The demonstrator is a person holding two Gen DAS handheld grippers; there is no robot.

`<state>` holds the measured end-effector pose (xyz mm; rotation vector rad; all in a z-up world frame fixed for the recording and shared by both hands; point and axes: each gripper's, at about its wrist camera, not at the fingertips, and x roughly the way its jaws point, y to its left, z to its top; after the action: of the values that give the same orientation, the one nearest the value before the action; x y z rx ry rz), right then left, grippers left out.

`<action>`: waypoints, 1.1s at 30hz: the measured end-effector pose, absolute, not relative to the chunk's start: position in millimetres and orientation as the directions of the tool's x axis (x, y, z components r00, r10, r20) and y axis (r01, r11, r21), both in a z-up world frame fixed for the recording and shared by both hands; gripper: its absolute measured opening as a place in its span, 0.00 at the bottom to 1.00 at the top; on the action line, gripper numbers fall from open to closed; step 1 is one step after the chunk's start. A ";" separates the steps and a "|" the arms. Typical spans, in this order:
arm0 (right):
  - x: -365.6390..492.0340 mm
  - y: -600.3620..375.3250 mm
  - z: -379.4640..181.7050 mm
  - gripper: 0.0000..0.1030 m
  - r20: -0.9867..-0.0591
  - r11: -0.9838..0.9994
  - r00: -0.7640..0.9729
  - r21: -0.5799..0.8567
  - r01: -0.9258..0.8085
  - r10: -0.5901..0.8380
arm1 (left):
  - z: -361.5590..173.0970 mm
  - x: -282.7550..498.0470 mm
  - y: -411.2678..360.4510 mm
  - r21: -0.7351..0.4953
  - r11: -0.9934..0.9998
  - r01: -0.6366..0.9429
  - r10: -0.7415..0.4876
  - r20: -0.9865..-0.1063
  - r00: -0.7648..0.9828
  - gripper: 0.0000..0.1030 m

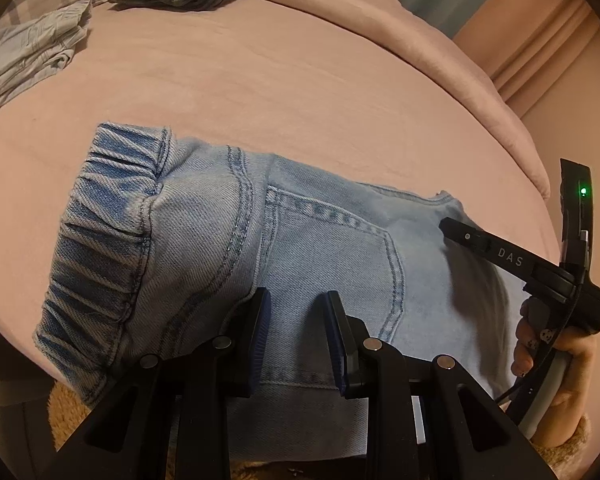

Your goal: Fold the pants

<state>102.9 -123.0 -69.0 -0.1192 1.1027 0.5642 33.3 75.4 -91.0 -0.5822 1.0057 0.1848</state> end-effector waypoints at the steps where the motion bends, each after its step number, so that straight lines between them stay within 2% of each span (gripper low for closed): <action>1: 103.0 -122.9 -69.2 0.33 -0.869 0.854 0.326 0.183 -0.486 0.372 | -91.0 32.2 76.0 -0.377 0.833 -0.405 -0.118 -0.836 0.536 0.26; 22: 104.3 -121.6 -70.6 0.34 -0.869 0.858 0.327 0.187 -0.478 0.371 | -90.9 29.1 77.7 -0.390 0.828 -0.403 -0.127 -0.830 0.543 0.26; 27: 104.0 -116.4 -69.7 0.35 -0.876 0.866 0.336 0.162 -0.473 0.347 | -90.8 25.6 83.8 -0.429 0.799 -0.421 -0.147 -0.819 0.555 0.26; 33: 106.6 -113.8 -69.3 0.35 -0.882 0.866 0.325 0.161 -0.474 0.342 | -88.8 20.1 77.5 -0.393 0.827 -0.402 -0.110 -0.814 0.570 0.26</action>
<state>106.6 -113.8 -69.3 -0.1349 1.1184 0.5369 20.1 77.5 -88.8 -0.5945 0.9623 0.1840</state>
